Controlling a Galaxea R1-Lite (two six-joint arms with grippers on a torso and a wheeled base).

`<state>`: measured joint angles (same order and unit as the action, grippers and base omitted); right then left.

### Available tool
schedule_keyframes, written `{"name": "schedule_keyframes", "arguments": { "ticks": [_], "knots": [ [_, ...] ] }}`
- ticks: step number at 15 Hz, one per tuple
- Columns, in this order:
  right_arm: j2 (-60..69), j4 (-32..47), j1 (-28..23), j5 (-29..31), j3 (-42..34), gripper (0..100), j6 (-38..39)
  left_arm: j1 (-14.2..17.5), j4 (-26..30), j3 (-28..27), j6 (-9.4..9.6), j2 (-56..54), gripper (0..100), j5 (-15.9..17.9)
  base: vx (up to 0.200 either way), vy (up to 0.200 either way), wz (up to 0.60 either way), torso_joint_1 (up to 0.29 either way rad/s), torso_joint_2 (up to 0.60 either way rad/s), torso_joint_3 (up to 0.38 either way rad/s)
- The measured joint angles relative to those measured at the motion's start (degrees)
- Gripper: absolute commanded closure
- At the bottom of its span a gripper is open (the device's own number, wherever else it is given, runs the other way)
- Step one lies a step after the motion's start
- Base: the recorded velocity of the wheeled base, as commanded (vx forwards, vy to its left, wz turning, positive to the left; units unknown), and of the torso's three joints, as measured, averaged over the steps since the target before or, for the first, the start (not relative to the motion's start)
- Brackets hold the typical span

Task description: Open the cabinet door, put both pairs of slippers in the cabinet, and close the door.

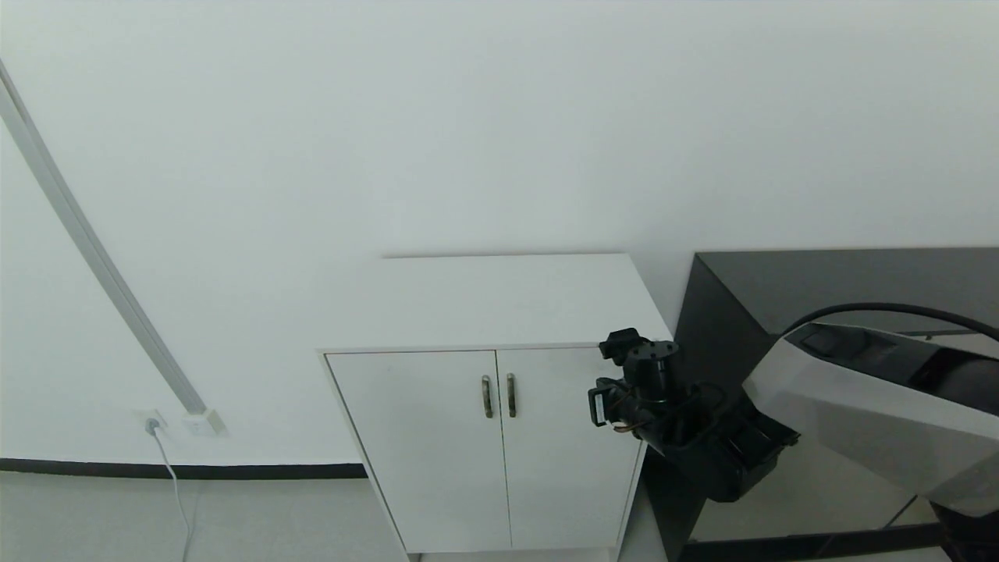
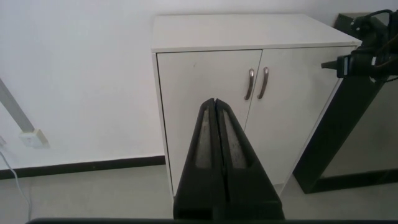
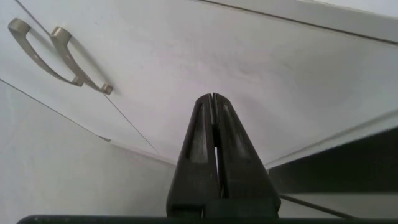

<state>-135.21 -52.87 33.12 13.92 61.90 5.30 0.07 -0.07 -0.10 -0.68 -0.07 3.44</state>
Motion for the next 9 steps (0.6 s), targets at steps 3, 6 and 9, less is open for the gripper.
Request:
{"name": "schedule_keyframes", "arguments": {
  "ticks": [3, 6, 9],
  "knots": [
    [4.8, -3.1, -0.5, 0.0, -7.8, 100, 0.0, 0.0, 0.0, 0.0, 0.0, 0.0, 100, 0.0, 0.0, 0.0, 0.0, 0.0, 0.0, 0.0],
    [11.0, -6.1, -2.4, 0.0, -17.6, 100, 0.1, 0.0, 0.0, 0.0, 0.06, 0.0, 100, 0.0, 0.0, 0.0, 0.0, 0.0, 0.0, 0.0],
    [16.9, -11.3, -5.9, 0.1, -28.3, 100, 0.0, 0.0, 0.0, 0.0, 0.17, 0.0, 100, 0.1, 0.0, 0.0, 0.0, 0.0, 0.0, 0.0]
  ]
}}
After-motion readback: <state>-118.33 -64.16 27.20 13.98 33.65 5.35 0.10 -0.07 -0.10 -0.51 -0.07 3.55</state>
